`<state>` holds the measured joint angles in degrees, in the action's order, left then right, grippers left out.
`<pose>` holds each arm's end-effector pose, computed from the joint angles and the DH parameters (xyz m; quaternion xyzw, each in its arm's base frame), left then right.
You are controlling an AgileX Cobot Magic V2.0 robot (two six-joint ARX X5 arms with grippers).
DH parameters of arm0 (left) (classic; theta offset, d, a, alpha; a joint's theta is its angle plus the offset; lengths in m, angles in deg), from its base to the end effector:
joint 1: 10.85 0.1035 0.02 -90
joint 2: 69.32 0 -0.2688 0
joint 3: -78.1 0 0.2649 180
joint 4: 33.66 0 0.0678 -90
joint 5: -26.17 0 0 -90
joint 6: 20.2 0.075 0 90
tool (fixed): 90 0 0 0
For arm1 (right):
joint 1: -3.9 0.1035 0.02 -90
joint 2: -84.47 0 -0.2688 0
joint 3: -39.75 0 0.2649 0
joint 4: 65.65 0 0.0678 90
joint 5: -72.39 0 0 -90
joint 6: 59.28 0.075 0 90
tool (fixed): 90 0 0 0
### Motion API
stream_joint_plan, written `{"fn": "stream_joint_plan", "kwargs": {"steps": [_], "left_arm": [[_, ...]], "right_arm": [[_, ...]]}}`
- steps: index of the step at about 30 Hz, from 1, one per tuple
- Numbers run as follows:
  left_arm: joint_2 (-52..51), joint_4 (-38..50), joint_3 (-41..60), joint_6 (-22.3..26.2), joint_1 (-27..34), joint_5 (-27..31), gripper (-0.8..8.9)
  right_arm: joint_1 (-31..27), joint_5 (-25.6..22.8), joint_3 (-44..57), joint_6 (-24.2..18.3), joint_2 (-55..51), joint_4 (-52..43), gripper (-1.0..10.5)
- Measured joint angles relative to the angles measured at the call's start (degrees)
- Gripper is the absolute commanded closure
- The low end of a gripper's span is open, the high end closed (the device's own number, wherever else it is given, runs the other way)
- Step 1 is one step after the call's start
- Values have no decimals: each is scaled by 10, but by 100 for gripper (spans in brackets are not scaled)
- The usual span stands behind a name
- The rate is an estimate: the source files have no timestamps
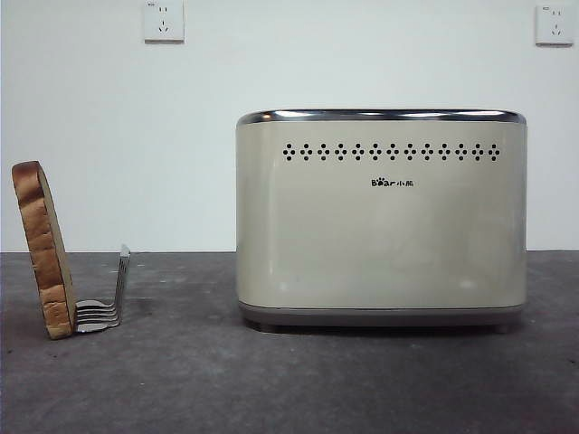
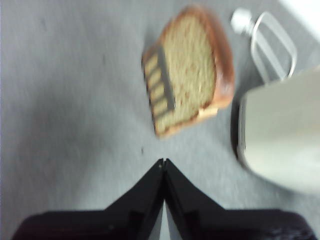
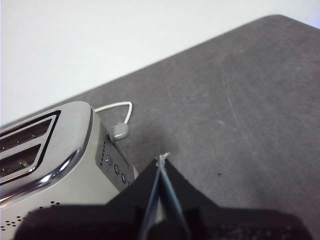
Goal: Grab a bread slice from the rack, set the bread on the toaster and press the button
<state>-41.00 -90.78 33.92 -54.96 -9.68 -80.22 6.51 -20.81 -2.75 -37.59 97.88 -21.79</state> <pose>0.1436 -0.0182 0.2112 -0.3284 0.3693 -0.0143 0.8692 0.1280 0.0016 0.2583 0.1802 0.1251 -0.0292 0.9752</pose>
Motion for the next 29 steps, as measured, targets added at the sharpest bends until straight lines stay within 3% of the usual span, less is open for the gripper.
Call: {"fn": "stream_joint_plan", "kwargs": {"steps": [5,15,18,20,21,22,25,29], "left_arm": [[99,-54,-72,0,0,-23,819],[327,-158,-276,70,-1,-23,794],[383,-169,-335,79,-8,-23,611],[409,-169,-367,82,-15,-23,411],[425,-169,-390,83,-21,-23,262],[436,-169,-405,84,-24,-23,217],[464,-168,-428,88,-35,-23,210],[491,-187,-428,75,-49,21,148]], "right_arm": [[0,0,-63,-7,71,43,947],[0,1,-142,-35,181,114,946],[0,3,-146,-37,194,114,946],[0,11,-149,-37,198,115,946],[0,17,-150,-37,200,115,946],[0,20,-151,-37,201,115,946],[0,22,-151,-37,201,115,946],[0,22,-151,-37,201,115,946]]}}
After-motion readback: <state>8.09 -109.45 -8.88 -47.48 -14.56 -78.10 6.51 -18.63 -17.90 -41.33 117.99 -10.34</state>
